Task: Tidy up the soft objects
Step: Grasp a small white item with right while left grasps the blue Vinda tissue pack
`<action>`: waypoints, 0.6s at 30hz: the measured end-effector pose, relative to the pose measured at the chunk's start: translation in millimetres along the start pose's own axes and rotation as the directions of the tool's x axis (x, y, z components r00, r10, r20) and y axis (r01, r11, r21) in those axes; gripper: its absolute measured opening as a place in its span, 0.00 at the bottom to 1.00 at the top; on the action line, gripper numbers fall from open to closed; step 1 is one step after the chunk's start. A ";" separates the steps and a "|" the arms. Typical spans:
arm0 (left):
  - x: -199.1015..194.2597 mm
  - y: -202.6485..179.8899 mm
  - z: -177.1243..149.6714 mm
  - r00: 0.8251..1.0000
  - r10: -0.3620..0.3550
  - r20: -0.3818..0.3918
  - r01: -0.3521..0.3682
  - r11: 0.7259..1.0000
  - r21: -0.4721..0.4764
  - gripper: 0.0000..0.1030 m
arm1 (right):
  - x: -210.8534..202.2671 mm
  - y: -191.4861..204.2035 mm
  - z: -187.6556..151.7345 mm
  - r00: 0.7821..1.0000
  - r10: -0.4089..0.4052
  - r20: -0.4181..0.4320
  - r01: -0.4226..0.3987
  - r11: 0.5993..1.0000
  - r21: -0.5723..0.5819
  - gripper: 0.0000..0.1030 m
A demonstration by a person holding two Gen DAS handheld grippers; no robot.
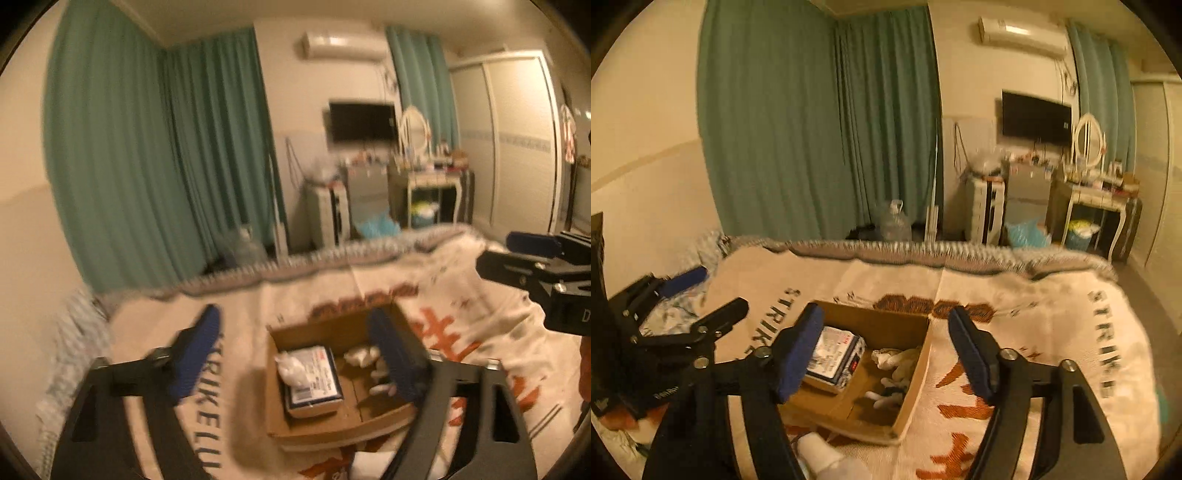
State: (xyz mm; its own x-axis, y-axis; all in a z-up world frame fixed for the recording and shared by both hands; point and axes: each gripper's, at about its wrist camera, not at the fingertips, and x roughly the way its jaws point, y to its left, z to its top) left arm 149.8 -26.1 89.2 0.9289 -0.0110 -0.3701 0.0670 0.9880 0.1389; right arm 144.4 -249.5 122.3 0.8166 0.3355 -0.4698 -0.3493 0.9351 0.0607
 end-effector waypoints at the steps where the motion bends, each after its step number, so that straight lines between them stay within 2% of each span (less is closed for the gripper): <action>1: -17.6 2.1 3.2 0.999 0.005 0.032 -0.005 1.000 -0.002 0.88 | -15.6 3.7 2.0 1.000 -0.002 0.012 0.003 1.000 -0.009 0.78; 3: -48.4 4.9 6.4 0.998 -0.014 0.055 0.014 1.000 -0.001 0.91 | -62.5 16.7 4.9 0.999 -0.020 0.039 0.022 0.999 -0.034 0.85; 6: -82.7 9.5 3.0 0.998 -0.016 0.063 0.017 1.000 -0.016 0.92 | -95.3 28.1 -0.9 0.999 -0.017 0.048 0.020 0.998 -0.053 0.99; 12: -114.6 10.1 -28.8 1.000 -0.004 0.022 0.004 1.000 -0.025 0.92 | -123.1 46.3 -33.6 1.000 -0.004 0.025 0.006 0.997 -0.071 1.00; 15: -108.4 7.7 -54.2 0.998 0.040 -0.042 -0.041 0.999 -0.030 0.92 | -123.4 50.6 -50.0 1.000 -0.008 0.013 0.009 0.998 -0.067 1.00; 18: -91.7 4.1 -85.0 0.993 0.041 -0.113 -0.045 0.999 -0.025 0.92 | -104.0 57.6 -93.9 0.999 0.007 -0.042 -0.010 0.998 -0.066 1.00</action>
State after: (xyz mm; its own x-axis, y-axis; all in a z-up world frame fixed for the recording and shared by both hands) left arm 34.0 -8.0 45.7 0.8837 0.0475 -0.4656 0.0164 0.9911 0.1321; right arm -3.8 -241.3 91.9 0.7942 0.3372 -0.5055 -0.3872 0.9220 0.0068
